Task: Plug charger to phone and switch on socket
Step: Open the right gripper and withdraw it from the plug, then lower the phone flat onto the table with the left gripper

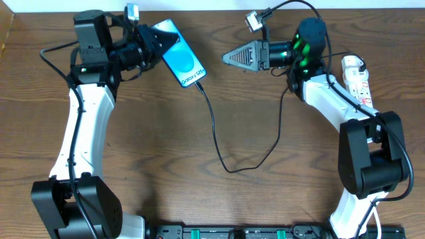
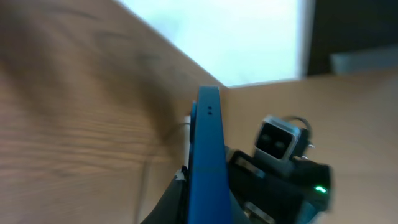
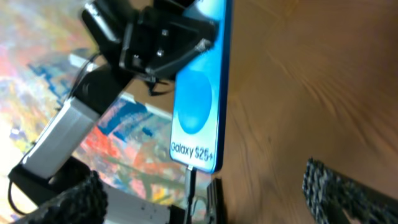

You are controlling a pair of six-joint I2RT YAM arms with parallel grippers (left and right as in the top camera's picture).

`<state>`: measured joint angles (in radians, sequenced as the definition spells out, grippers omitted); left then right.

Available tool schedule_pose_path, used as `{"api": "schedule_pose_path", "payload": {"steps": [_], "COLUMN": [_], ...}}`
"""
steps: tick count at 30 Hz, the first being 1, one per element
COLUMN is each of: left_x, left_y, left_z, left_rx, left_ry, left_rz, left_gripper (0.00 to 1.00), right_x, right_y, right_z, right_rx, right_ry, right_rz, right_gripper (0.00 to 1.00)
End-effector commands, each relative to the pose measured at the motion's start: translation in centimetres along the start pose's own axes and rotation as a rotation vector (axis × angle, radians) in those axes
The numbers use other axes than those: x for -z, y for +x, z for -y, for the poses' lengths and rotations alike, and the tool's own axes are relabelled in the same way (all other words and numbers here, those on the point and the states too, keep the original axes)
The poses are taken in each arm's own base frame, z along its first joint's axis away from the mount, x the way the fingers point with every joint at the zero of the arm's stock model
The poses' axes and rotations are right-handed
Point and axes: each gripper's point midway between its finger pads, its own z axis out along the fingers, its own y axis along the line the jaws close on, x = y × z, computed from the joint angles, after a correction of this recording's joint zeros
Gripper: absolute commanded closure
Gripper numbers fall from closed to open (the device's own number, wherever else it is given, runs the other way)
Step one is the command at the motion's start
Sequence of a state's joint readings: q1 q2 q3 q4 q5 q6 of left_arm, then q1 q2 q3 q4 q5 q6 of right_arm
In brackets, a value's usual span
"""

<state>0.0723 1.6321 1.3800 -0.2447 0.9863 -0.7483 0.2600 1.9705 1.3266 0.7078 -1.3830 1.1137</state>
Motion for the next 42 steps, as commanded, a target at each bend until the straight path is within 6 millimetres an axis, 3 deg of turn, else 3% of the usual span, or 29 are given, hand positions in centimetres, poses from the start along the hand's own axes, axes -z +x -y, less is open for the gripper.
{"api": "schedule_pose_path", "payload": {"steps": [1, 7, 13, 18, 25, 31, 37, 42], "left_x": [0.1, -1.2, -3.1, -5.7, -9.7, -12.9, -14.7, -15.7], "left_y": [-0.5, 1.5, 3.2, 5.1, 8.9, 13.5, 16.6, 18.4], "left_z": [-0.9, -3.1, -5.9, -8.7, -12.7, -15.4, -15.9, -15.2], "left_rx": [-0.089, -0.085, -0.081, -0.039, 0.021, 0.051, 0.036, -0.041], "left_ry": [-0.104, -0.19, -0.243, -0.277, -0.327, -0.369, -0.379, -0.354], "left_rz": [0.062, -0.005, -0.092, -0.179, -0.315, -0.446, -0.52, -0.563], "left_gripper": [0.92, 0.92, 0.92, 0.92, 0.92, 0.92, 0.92, 0.92], "right_x": [0.5, 1.9, 3.6, 6.6, 8.5, 9.5, 9.5, 9.5], "right_y": [-0.2, 0.9, 2.3, 3.8, 3.1, 2.7, 2.8, 2.9], "right_z": [2.0, 8.6, 12.7, 16.3, 16.1, 15.6, 15.7, 15.7], "right_rx": [0.032, -0.096, -0.168, -0.279, -0.26, -0.235, -0.24, -0.245], "right_ry": [0.057, 0.318, 0.538, 0.778, 0.804, 0.815, 0.816, 0.817], "right_rz": [0.034, 0.111, 0.141, 0.182, 0.209, 0.214, 0.211, 0.209], "right_gripper": [0.01, 0.01, 0.01, 0.01, 0.01, 0.01, 0.01, 0.01]}}
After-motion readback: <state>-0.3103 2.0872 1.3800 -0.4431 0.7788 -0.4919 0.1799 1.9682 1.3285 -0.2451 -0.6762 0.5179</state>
